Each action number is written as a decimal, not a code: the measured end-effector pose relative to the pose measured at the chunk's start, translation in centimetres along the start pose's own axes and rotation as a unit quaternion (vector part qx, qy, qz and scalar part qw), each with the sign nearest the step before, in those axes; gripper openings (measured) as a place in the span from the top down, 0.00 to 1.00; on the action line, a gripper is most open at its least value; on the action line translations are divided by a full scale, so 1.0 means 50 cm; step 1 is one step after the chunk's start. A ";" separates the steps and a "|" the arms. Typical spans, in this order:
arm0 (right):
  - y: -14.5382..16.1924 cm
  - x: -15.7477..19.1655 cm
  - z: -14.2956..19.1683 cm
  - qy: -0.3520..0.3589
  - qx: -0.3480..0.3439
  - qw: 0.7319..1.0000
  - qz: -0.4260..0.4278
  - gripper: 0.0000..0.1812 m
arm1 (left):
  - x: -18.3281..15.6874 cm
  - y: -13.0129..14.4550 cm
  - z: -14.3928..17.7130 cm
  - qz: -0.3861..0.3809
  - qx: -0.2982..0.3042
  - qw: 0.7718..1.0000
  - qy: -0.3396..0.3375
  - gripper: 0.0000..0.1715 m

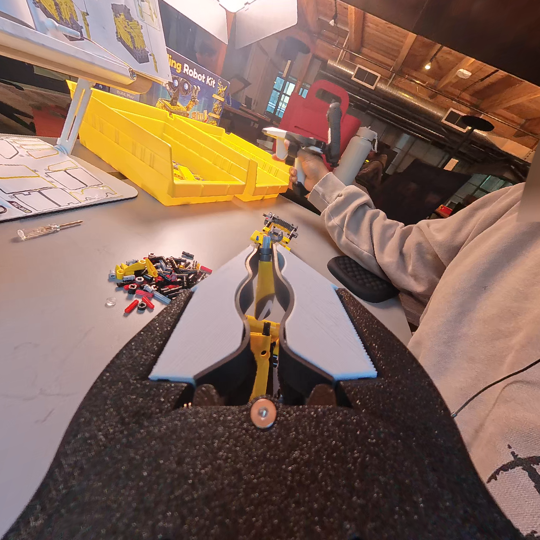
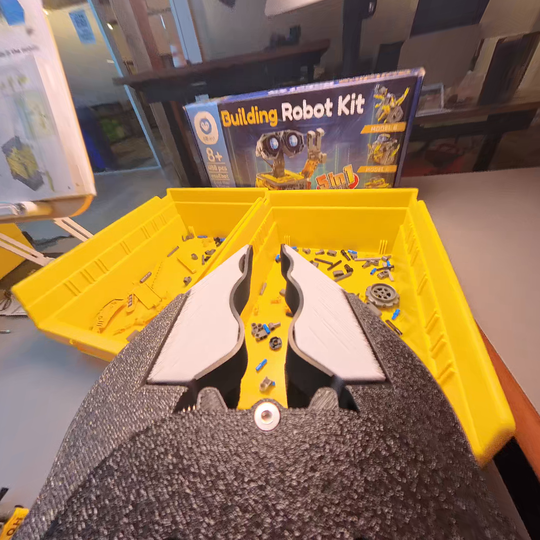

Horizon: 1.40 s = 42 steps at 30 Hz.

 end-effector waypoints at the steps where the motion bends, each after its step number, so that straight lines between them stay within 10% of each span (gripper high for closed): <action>1: -0.010 0.004 0.010 -0.007 -0.022 1.000 0.002 0.90 | -0.001 0.000 0.000 -0.002 -0.001 1.000 0.000 0.96; 12: -0.119 0.137 0.133 -0.139 -0.212 0.959 0.128 0.92 | -0.020 -0.009 0.004 -0.058 -0.022 0.998 0.000 0.96; 22: -0.030 0.472 0.081 -0.353 -0.047 0.883 0.305 1.00 | -0.044 -0.010 -0.003 -0.107 -0.022 0.994 -0.006 0.97; 29: 0.119 0.702 0.081 -0.523 0.049 0.800 0.289 0.76 | -0.056 -0.020 0.005 -0.115 -0.038 0.993 0.004 0.96; 38: 0.163 0.769 0.127 -0.611 0.057 0.753 0.238 0.96 | -0.066 -0.010 -0.011 -0.176 0.015 0.983 -0.044 0.97; 42: 0.163 0.768 0.127 -0.604 0.062 0.757 0.239 0.79 | -0.079 -0.004 -0.019 -0.227 0.022 0.972 -0.063 0.96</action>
Point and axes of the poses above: each gripper's, where its closed fingertips meet, z back along the fingers, y out of its underside, x = y × z across the jaws, the point moved 10 cm from there along z, back along the fingers, and after that the axes turned 11 degrees about x, right-handed, at the moved point
